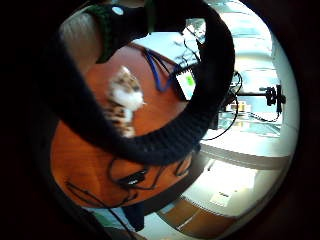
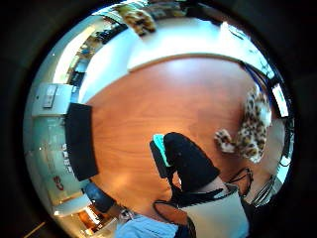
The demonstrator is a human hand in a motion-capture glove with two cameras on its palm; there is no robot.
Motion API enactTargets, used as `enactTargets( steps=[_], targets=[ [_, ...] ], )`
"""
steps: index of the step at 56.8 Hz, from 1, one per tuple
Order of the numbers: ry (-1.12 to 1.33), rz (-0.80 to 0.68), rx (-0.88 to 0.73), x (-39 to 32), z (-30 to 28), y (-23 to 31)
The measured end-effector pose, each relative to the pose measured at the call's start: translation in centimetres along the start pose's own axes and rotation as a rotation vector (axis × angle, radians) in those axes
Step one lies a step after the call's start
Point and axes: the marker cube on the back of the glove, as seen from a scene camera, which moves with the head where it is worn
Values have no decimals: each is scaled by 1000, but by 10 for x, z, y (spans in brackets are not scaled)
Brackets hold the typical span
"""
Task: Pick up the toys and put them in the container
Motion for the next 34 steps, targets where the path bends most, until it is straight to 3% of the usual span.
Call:
enactTargets(
  steps=[8,14,21,34],
  targets=[
    [-65,89,-116,37,63,-6],
    [-191,35,-185,38,106,-6],
    [-218,6,-11,29,118,-11],
    [-79,-15,123,19,105,-17]
  ],
)
